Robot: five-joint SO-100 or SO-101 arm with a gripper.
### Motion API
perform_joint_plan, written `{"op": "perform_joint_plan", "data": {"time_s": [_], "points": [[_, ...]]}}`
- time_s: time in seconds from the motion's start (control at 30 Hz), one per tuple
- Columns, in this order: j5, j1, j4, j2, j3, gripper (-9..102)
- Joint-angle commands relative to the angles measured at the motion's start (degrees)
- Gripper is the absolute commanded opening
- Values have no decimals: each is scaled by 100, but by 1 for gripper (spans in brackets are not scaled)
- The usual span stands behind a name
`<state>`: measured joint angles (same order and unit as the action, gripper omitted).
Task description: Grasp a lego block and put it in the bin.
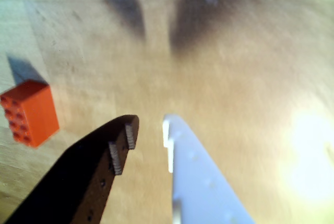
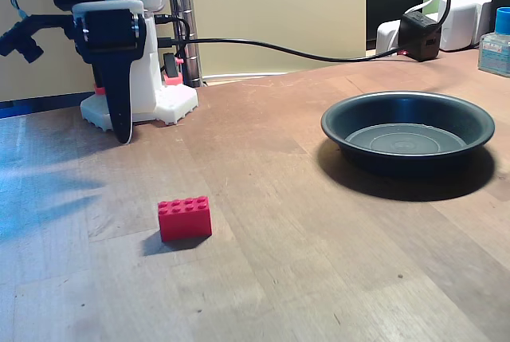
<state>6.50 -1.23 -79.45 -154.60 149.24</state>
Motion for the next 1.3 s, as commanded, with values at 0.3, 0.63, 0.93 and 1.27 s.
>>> {"op": "perform_joint_plan", "data": {"time_s": [0.3, 0.63, 0.93, 1.27], "points": [[-9, 483, -914, 3357, -3604, 0], [0, 756, -861, 5177, -4834, 2], [35, 765, -861, 6407, -5766, 21], [35, 967, -571, 6979, -5862, 22]]}}
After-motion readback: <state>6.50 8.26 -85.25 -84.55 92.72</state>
